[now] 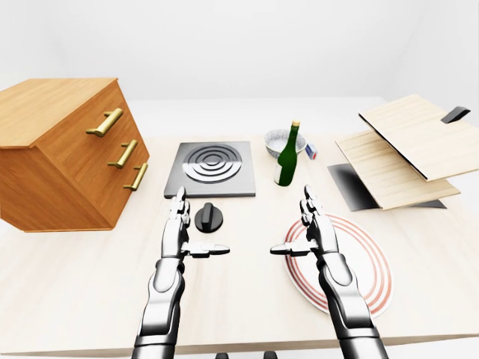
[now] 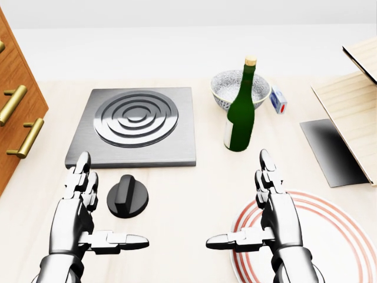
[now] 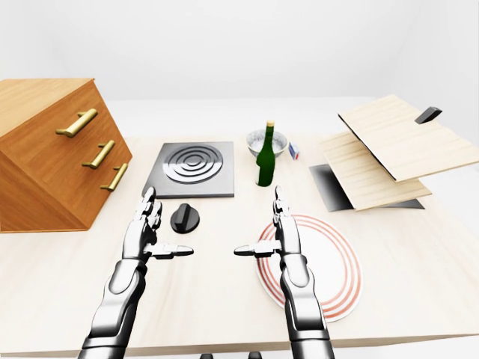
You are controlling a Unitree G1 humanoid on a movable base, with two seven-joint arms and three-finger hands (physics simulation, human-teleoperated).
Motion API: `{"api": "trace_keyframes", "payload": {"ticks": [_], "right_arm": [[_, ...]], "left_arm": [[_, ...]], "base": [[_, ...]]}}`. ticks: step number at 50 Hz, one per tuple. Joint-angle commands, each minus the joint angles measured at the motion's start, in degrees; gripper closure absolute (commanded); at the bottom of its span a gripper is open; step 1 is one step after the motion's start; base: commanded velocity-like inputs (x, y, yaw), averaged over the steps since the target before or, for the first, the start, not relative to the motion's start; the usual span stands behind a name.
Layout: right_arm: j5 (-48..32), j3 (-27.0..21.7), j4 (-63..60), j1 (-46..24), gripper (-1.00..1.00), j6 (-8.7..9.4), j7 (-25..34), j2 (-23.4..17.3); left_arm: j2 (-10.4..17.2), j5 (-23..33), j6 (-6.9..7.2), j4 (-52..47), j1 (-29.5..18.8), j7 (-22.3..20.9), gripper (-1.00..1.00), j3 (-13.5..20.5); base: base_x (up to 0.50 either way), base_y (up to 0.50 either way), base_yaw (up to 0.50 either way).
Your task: Turn on the stove.
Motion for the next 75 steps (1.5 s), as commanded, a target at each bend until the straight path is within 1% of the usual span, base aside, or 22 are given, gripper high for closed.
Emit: {"api": "trace_keyframes", "payload": {"ticks": [1, 6, 9, 11, 12, 13, 15, 30, 35, 42, 50, 54, 55, 59, 60, 61, 62, 65, 67, 69, 72, 75], "right_arm": [[0.33, -0.13, -0.15, 0.00, -1.00, 0.35, -0.06, 0.04], [0.78, -0.21, -0.88, 0.30, -1.00, 0.59, 0.03, 0.04], [0.69, -0.23, 0.02, -0.13, -1.00, -0.07, -0.18, 0.03], [0.69, -0.22, 0.01, -0.12, -1.00, -0.07, -0.19, 0.03], [0.62, -0.18, -0.11, -0.04, -1.00, -0.01, -0.27, 0.04], [0.82, -0.27, -0.25, -0.01, -1.00, 0.07, -0.13, -0.02], [0.94, -0.30, -0.42, 0.04, -1.00, 0.18, 0.03, -0.07], [1.48, -0.74, -0.49, -0.22, -1.00, 0.53, 0.14, -0.22], [1.58, -0.81, -0.54, -0.36, -1.00, 0.70, 0.10, -0.23], [1.78, -0.96, -0.09, -0.79, -1.00, 0.89, 0.03, -0.30], [2.04, -0.95, -0.96, -0.57, -1.00, 1.51, 0.22, -0.29], [2.93, -1.79, -1.65, -1.08, -1.00, 2.51, 0.36, -0.62], [3.69, -2.80, -0.93, -2.35, -1.00, 2.51, 0.15, -0.99], [6.69, -5.32, -0.89, -4.58, -1.00, 2.51, 0.14, -2.21], [7.03, -5.53, -0.54, -4.96, -1.00, 2.51, 0.13, -2.45], [7.37, -5.79, -0.07, -5.48, -1.00, 2.51, 0.08, -2.69], [7.44, -5.76, -0.03, -5.51, -1.00, 2.51, 0.04, -2.75], [8.39, -6.34, 1.53, -6.84, -1.00, 2.51, -0.54, -3.21], [9.13, -6.68, 0.62, -6.65, -1.00, 2.51, -0.61, -3.46], [9.34, -6.68, 0.61, -6.76, -1.00, 2.51, -0.75, -3.54], [9.43, -6.54, 0.73, -6.75, -1.00, 2.51, -0.78, -3.53], [9.30, -6.42, 1.61, -7.07, -1.00, 2.51, -0.72, -3.59]], "left_arm": [[0.03, -0.03, 0.02, 0.13, 0.03, -0.01, -1.00, 0.05], [0.13, -0.13, -0.47, 1.75, -0.83, 0.01, -1.00, 0.27], [0.09, 0.08, -1.84, 5.43, -2.50, 0.34, -1.00, 0.18], [0.10, 0.07, -1.89, 5.52, -2.53, 0.36, -1.00, 0.16], [0.04, 0.51, -3.38, 9.16, -3.98, 0.65, -1.00, 0.01], [0.03, 0.62, -4.11, 10.95, -4.72, 0.79, -1.00, -0.05], [0.01, 0.95, -4.63, 13.06, -5.47, 1.06, -1.00, -0.30], [0.57, 0.87, -4.63, 40.08, -16.96, 2.46, -1.00, 0.50], [0.51, 0.35, -4.63, 40.98, -17.27, 1.95, -1.00, 0.30], [-0.87, 1.60, -4.63, 36.37, -14.20, 1.63, -1.00, -1.47], [-2.58, 3.74, -4.63, 48.12, -18.52, 2.62, -1.00, -2.32], [-5.00, 6.16, -4.63, 52.90, -19.62, 4.00, -1.00, -3.95], [-6.68, 7.83, -4.63, 54.56, -19.17, 4.87, -1.00, -5.41], [-9.09, 11.01, -4.63, 58.15, -16.74, 6.79, -1.00, -6.94], [-9.54, 10.47, -4.63, 57.32, -15.62, 5.58, -1.00, -6.88], [-10.12, 10.01, -4.63, 55.22, -13.80, 4.18, -1.00, -7.28], [-10.15, 9.99, -4.63, 54.49, -13.43, 4.04, -1.00, -7.39], [-11.24, 11.71, -4.63, 45.95, -7.43, 4.35, -1.00, -10.35], [-12.24, 12.33, -4.63, 36.61, -0.77, 3.02, -1.00, -13.97], [-12.14, 12.86, -4.63, 31.30, 3.58, 3.87, -1.00, -17.15], [-11.66, 12.77, -4.63, 29.96, 6.19, 4.63, -1.00, -20.11], [-11.00, 13.98, -4.63, 37.30, 7.24, 6.49, -1.00, -21.69]], "base": [[0.20, 0.00, 0.00], [0.04, 0.00, 0.00], [0.00, 0.00, 0.00], [0.00, 0.00, 0.00], [0.00, 0.00, 0.00], [0.00, 0.00, 0.00], [0.00, 0.00, 0.00], [0.00, 0.00, 0.00], [0.00, 0.00, 0.00], [0.00, 0.00, 0.00], [0.00, 0.00, 0.00], [0.00, 0.00, -0.01], [0.00, 0.00, 0.00], [0.00, 0.00, 0.00], [0.00, 0.00, 0.00], [0.00, 0.00, 0.00], [0.00, 0.00, 0.00], [0.00, 0.00, 0.00], [0.00, 0.00, 0.00], [0.00, 0.00, 0.00], [0.00, 0.00, 0.00], [0.00, 0.00, 0.00]]}}
